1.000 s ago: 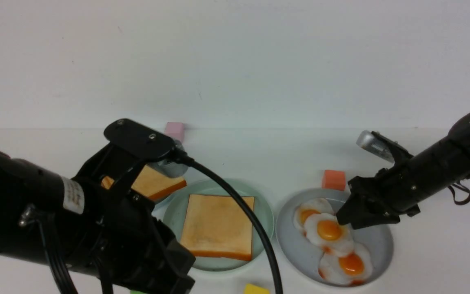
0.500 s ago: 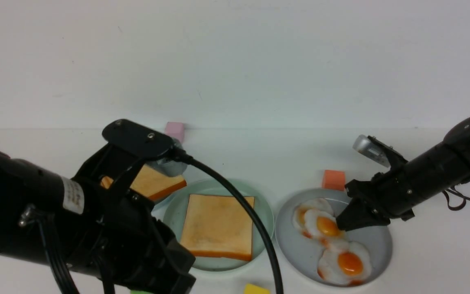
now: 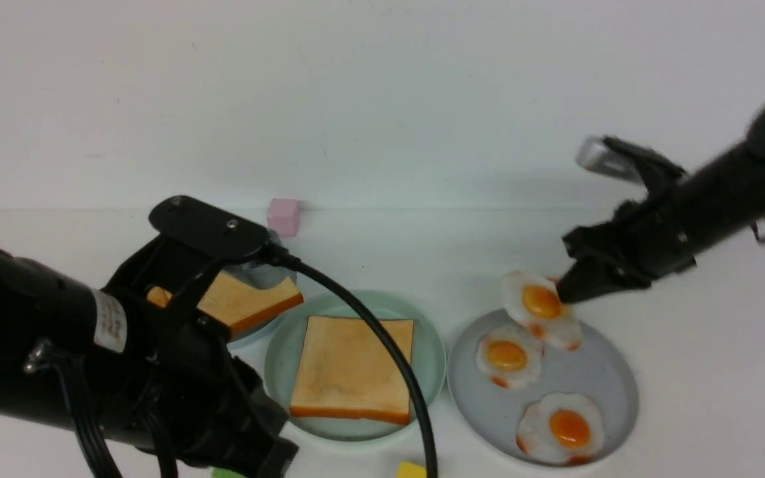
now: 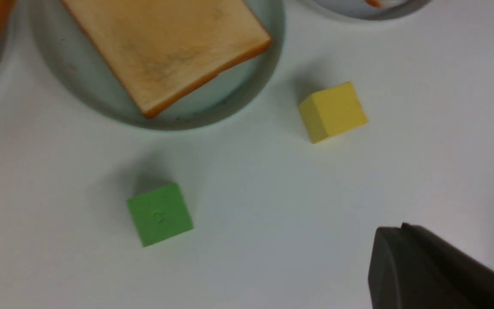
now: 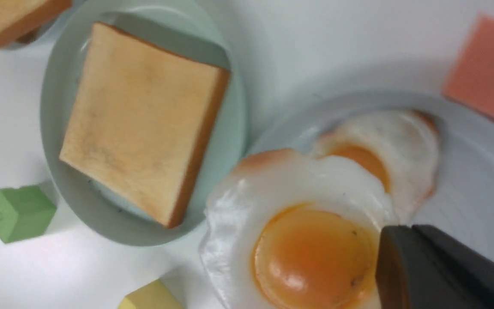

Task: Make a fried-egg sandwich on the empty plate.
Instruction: Use the right arm to place the fried egg on the slice of bread in the middle

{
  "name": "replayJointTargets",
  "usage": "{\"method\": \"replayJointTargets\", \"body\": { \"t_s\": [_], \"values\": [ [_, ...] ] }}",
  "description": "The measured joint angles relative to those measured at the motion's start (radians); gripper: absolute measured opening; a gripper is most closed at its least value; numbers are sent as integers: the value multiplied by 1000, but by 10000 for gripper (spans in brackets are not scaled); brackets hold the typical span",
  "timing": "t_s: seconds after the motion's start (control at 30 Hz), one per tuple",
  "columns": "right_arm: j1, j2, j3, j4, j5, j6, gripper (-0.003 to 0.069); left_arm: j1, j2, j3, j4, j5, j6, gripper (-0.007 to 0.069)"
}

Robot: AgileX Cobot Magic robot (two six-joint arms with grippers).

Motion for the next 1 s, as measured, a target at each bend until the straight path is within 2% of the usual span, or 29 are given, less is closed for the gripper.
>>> {"method": "replayJointTargets", "body": {
  "t_s": [0.13, 0.17, 0.4, 0.8, 0.93, 1.0],
  "values": [
    [151, -3, -96, -151, 7, 133, 7, 40, -32, 5, 27, 20, -4, -13],
    [234, 11, -140, -204, -3, 189, 8, 69, -67, 18, 30, 23, 10, -13],
    [428, 164, -256, -242, -102, 243, 9, 159, -235, 104, 30, 34, 36, -13],
    [440, 387, -312, -261, -200, 261, 45, 162, -306, 137, 3, 67, 6, -13],
    [440, 389, -314, -264, -231, 272, 108, 162, -306, 137, -1, 68, 6, -13],
    [440, 385, -314, -270, -227, 275, 170, 162, -306, 137, -1, 70, 4, -13]
  ]
}}
